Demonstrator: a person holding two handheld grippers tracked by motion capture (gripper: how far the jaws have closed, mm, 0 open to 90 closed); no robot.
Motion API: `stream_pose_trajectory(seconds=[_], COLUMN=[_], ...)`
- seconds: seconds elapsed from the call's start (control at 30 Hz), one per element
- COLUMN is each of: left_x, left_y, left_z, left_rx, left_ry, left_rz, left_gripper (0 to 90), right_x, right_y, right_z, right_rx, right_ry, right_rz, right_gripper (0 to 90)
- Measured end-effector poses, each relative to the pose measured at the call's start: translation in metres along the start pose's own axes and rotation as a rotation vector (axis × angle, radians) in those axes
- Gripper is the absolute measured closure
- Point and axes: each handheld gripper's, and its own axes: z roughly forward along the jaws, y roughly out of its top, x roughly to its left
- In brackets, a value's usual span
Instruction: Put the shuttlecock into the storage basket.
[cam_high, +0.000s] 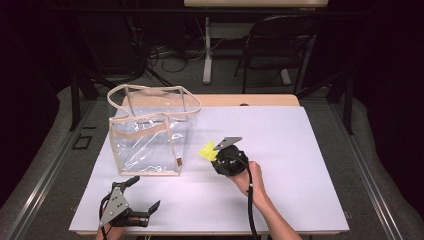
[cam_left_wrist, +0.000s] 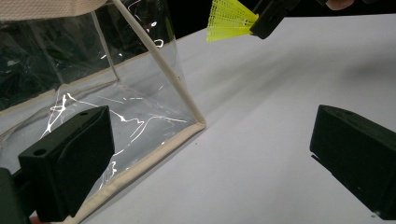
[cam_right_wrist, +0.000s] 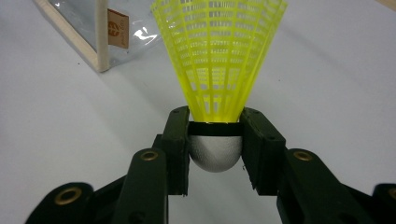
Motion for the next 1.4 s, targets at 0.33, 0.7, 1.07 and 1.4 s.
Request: stream_pose_trajectory(seconds=[0.33,0.7,1.07,1.4], left_x=[0.000,0.000,0.000,0.000], left_y=[0.000,0.000,0.000,0.000], left_z=[0.000,0.000,0.000,0.001], left_rx=[-0.001,0.000,-0.001,-0.001], left_ry=[0.001,0.004,0.002,0.001], left_rz=[0.000,-0.002,-0.003,-0.003], left_gripper=[0.0,0.0,0.0,0.0], right_x=[-0.001,-0.004,-0.005,-0.007], right_y=[0.002,0.005,0.014,0.022], right_z=[-0.002,-0.005,-0.012,-0.020], right_rx=[-0.005,-0.023,-0.041,-0.053], right_ry=[0.001,0.005,-0.007,-0.017], right_rz=[-0.001,0.001,-0.001,-0.004], right_gripper=[64.4,64.4,64.4,64.4])
